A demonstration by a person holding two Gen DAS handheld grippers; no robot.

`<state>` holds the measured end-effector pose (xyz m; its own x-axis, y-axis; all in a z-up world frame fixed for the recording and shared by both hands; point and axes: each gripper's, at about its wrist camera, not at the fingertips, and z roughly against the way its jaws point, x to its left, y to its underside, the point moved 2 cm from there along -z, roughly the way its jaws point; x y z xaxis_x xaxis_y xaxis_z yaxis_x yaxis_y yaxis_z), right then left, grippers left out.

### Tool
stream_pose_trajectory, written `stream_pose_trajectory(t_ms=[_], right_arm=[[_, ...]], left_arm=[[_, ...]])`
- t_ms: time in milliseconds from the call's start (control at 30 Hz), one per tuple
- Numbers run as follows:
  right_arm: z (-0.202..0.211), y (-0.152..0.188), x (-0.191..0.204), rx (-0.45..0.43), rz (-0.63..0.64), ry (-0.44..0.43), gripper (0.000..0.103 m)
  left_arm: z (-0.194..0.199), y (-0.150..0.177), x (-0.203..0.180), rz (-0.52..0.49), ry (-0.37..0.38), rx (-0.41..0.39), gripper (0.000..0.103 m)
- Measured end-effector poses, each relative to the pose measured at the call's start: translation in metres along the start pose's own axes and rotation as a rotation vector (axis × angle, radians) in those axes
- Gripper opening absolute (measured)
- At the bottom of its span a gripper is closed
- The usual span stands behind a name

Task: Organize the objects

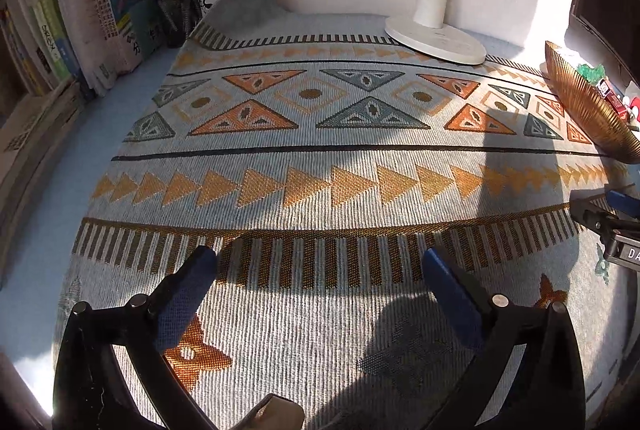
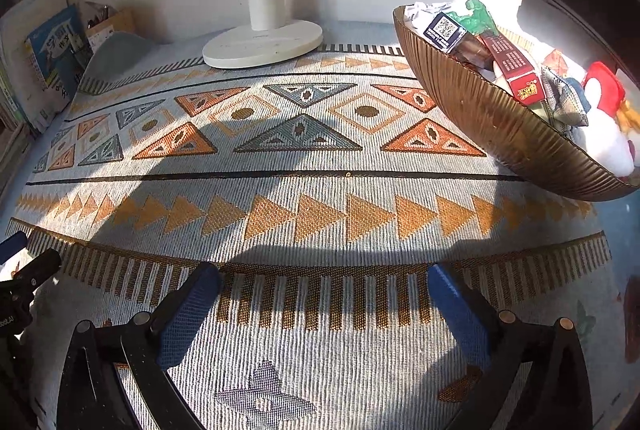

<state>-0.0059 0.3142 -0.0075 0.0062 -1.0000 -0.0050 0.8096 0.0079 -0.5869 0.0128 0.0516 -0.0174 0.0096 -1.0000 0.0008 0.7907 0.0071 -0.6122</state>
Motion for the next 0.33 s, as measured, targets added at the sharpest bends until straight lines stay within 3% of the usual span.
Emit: stream_pose_trajectory(t_ms=[333], right_arm=[[-0.0038, -0.0013, 0.0023, 0.000, 0.005, -0.001, 0.103]], left_arm=[[-0.0009, -0.0010, 0.0021, -0.013, 0.018, 0.002, 0.103]])
